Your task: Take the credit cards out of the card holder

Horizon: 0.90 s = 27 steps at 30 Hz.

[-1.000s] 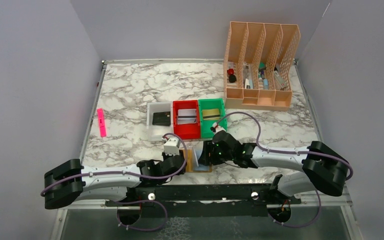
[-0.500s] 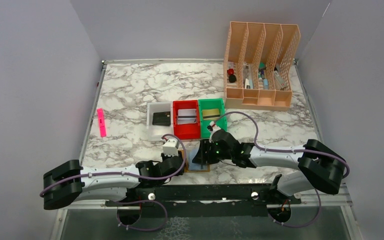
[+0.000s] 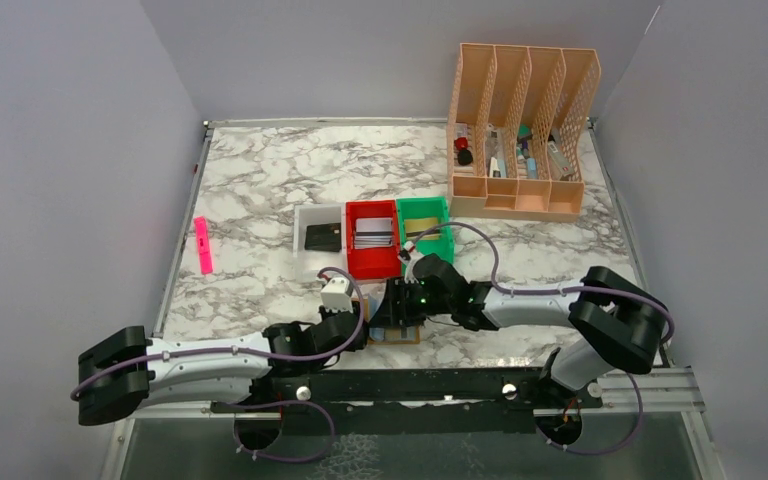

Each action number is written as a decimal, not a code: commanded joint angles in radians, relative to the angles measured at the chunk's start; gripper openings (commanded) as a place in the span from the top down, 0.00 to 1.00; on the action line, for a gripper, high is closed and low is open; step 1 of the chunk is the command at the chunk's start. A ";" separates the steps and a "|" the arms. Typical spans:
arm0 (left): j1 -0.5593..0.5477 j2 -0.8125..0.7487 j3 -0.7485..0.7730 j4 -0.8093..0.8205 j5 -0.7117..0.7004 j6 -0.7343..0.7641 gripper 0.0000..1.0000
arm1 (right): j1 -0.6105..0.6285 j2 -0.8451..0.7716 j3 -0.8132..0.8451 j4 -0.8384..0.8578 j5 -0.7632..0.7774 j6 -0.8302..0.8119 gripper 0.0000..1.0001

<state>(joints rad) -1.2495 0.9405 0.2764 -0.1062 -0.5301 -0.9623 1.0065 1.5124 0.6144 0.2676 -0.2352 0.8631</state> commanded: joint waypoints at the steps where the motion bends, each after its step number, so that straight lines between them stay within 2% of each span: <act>1: -0.001 -0.057 -0.007 -0.072 -0.031 -0.025 0.68 | 0.001 0.036 0.045 0.079 -0.082 -0.027 0.45; 10: -0.001 -0.172 0.028 -0.242 -0.104 -0.091 0.60 | 0.021 0.062 0.119 0.021 -0.053 -0.069 0.42; 18: 0.000 -0.384 0.035 -0.430 -0.186 -0.189 0.56 | 0.023 0.177 0.173 -0.007 -0.048 -0.032 0.42; 21: 0.000 -0.481 0.029 -0.456 -0.189 -0.196 0.56 | 0.024 0.203 0.186 -0.042 -0.018 -0.020 0.44; 24: 0.000 -0.559 0.031 -0.463 -0.183 -0.182 0.56 | 0.027 0.209 0.205 -0.081 -0.001 -0.027 0.53; 27: 0.001 -0.604 0.032 -0.461 -0.186 -0.138 0.56 | 0.033 0.204 0.237 -0.126 0.021 -0.045 0.57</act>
<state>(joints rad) -1.2495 0.3897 0.2840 -0.5339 -0.6819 -1.1320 1.0241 1.7130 0.7921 0.2115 -0.2623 0.8337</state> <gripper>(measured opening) 0.441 0.459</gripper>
